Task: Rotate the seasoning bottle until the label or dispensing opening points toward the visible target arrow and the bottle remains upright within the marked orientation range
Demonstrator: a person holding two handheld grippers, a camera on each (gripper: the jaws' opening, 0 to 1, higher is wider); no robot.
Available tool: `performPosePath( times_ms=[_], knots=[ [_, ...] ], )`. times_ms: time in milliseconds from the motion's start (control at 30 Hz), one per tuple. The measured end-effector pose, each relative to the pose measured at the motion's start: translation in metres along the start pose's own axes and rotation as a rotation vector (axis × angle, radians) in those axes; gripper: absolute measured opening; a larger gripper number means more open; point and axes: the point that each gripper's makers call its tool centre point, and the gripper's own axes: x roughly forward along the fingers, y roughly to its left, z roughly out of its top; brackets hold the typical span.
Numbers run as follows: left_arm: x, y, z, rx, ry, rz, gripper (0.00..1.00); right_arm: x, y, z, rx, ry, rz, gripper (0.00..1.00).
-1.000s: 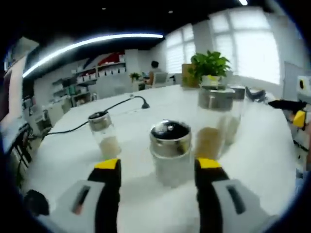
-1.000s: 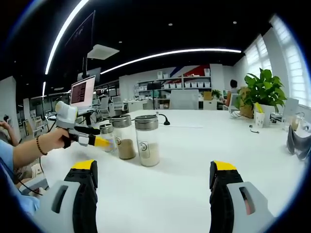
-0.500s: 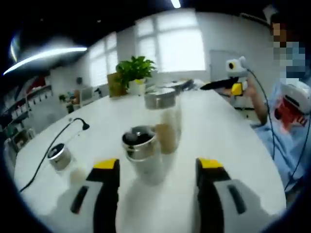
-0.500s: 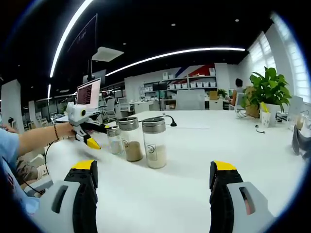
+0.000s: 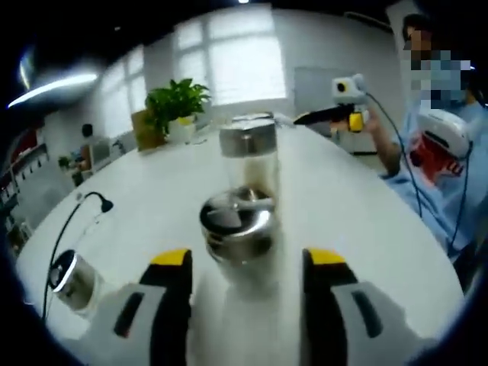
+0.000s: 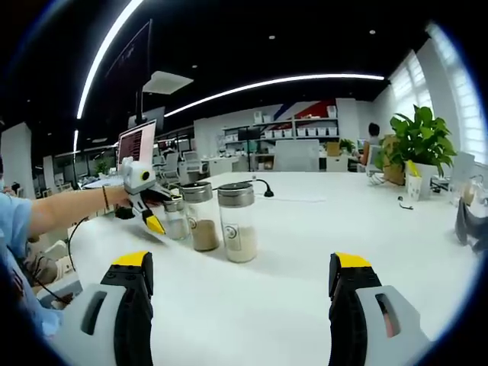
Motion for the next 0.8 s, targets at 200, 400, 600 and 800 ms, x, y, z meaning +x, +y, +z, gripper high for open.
performPosePath(
  times_ms=[200,400,600,800],
  knots=[
    [-0.001,0.001,-0.006,-0.031,0.006,-0.002,0.34,-0.001,-0.002,-0.001,-0.008,0.010,-0.007,0.99],
    [-0.005,-0.005,-0.002,-0.027,0.012,0.009,0.34,0.000,-0.007,-0.006,0.007,0.033,-0.028,0.99],
    [-0.007,-0.006,-0.002,0.011,0.004,0.054,0.34,0.000,-0.008,-0.007,0.009,0.037,-0.027,0.99],
    [-0.006,-0.009,-0.003,-0.096,-0.008,0.081,0.34,0.002,-0.008,-0.010,0.027,0.045,-0.019,0.99]
  ],
)
